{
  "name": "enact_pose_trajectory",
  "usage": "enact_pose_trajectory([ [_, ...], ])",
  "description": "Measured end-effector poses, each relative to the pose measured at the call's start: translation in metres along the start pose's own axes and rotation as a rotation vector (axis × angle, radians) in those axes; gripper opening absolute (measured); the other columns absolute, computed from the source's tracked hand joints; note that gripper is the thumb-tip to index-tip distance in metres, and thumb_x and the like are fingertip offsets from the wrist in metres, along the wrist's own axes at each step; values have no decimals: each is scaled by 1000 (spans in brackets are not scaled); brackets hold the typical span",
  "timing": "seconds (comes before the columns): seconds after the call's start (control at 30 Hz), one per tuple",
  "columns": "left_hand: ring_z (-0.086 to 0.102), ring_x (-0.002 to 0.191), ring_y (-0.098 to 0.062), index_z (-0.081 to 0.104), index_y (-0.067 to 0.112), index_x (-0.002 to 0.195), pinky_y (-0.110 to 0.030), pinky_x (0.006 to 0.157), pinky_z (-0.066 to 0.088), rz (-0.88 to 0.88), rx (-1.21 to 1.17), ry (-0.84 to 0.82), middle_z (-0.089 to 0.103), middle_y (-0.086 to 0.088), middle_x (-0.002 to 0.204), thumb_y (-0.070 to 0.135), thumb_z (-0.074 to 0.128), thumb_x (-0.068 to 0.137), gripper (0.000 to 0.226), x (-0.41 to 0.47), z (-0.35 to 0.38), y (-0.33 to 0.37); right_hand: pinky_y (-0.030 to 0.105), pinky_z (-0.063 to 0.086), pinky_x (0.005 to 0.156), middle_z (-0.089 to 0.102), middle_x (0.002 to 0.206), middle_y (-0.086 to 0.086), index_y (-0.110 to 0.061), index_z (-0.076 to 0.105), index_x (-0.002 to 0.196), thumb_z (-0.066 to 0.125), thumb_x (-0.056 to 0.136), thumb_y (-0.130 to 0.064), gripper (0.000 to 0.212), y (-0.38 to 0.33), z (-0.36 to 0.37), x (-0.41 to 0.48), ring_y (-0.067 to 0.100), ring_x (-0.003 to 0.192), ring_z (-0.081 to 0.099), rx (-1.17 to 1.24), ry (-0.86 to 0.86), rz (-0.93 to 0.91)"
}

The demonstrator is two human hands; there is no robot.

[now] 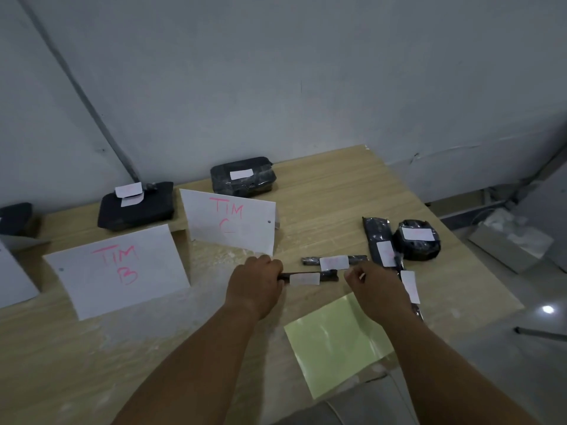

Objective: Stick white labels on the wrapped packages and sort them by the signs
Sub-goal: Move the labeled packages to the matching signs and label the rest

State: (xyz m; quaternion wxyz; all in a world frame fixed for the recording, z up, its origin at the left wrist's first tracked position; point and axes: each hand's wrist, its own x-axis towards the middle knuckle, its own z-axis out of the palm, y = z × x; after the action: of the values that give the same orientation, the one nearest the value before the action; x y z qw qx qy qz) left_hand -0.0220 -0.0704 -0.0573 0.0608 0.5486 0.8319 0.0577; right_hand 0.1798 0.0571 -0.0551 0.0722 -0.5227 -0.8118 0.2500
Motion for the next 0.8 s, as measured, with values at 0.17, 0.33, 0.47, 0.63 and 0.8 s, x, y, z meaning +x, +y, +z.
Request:
enact_pose_trajectory([
  [0.17,50,113,-25,52,27,130,-37,89,46,-71,57,-66,52,-1,128,27,46,99,32,8,10,1,31,45,82,65,119,-1,-36,57,123,55,93,-37,31,-2,9,12,20,108,60,-73,-53,-64],
  [0.33,52,107,-26,55,24,127,-35,83,44,-106,68,-86,51,-5,123,17,46,99,30,17,14,4,36,50,89,62,123,3,-37,56,126,53,92,-32,34,-7,18,25,24,110,58,-141,-123,-117],
  [0.47,50,108,-26,56,23,124,-36,83,44,-118,84,-103,51,-5,121,12,45,98,30,20,18,4,38,51,87,63,120,4,-37,56,126,54,90,-29,36,-9,26,26,26,110,58,-173,-116,-100],
  [0.63,47,109,-26,55,23,122,-35,81,43,-100,62,-102,50,-5,121,15,46,99,27,17,21,1,33,48,77,67,111,1,-34,60,116,57,90,-32,27,-10,31,27,25,102,61,-144,-78,-82],
  [0.8,45,108,-22,56,27,119,-33,83,42,-30,-56,-164,50,-1,118,18,47,98,24,7,11,-12,31,45,83,60,118,1,-29,57,125,63,86,-33,39,-16,25,14,21,109,56,-163,-109,-173],
])
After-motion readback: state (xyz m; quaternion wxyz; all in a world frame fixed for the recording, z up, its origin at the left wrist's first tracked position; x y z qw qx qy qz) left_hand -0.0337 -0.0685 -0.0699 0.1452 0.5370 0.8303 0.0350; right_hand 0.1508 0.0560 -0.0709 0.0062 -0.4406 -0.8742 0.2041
